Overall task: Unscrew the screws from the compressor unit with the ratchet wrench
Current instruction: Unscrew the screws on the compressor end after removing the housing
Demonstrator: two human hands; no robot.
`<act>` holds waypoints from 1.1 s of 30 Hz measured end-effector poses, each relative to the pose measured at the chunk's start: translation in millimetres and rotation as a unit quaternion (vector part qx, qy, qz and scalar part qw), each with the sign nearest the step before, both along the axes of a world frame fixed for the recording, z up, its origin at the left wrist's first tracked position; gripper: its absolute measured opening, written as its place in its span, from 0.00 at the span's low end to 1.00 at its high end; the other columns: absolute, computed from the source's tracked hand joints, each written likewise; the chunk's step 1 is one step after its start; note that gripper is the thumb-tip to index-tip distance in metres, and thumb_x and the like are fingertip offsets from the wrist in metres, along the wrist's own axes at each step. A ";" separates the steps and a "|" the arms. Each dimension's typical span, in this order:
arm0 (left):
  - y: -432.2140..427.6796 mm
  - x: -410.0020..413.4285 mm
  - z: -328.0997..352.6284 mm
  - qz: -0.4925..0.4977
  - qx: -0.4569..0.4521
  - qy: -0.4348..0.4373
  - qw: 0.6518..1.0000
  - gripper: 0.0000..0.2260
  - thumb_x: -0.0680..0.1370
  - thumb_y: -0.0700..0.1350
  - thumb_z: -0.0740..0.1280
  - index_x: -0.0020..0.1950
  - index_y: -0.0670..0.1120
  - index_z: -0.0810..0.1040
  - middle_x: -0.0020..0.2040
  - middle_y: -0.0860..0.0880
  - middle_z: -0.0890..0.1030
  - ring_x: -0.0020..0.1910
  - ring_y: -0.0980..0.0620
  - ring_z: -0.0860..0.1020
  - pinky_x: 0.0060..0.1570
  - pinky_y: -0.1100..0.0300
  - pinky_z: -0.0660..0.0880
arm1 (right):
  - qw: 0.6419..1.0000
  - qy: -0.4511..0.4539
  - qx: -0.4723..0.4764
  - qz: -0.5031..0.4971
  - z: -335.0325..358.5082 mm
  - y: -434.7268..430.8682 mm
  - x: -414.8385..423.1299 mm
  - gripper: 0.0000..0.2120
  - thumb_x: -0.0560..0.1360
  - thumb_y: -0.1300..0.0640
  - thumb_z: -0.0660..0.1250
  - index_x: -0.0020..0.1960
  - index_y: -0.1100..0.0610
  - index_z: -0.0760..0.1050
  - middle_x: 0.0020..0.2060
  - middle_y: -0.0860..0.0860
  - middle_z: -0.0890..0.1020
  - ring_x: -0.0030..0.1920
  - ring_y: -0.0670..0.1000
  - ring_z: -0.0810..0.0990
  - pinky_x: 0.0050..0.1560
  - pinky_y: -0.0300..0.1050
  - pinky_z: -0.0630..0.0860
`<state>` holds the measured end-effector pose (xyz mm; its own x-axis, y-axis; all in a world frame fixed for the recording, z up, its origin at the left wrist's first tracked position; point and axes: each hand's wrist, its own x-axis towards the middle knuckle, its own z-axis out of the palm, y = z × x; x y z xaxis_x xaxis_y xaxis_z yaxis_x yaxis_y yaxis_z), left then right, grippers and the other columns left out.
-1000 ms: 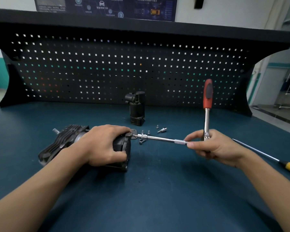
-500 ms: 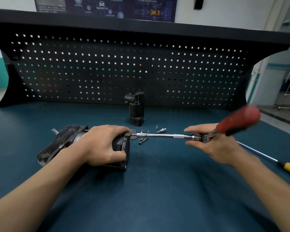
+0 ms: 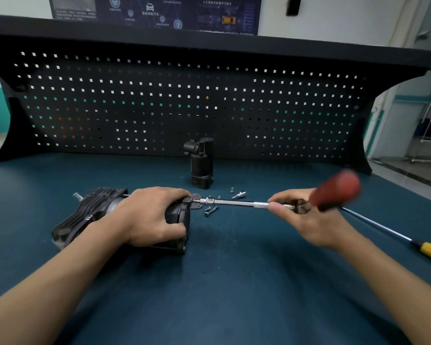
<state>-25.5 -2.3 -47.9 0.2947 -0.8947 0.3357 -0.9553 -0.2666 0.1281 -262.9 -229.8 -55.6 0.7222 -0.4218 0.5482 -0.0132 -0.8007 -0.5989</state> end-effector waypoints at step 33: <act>10.3 -6.6 10.7 -0.010 0.029 0.058 0.998 0.26 0.63 0.60 0.67 0.61 0.63 0.73 0.50 0.62 0.81 0.49 0.57 0.78 0.52 0.54 0.75 | 0.994 0.048 0.089 0.037 7.2 -5.7 -7.7 0.13 0.81 0.54 0.66 0.40 0.50 0.84 0.23 0.50 0.74 0.26 0.46 0.71 0.29 0.37 0.69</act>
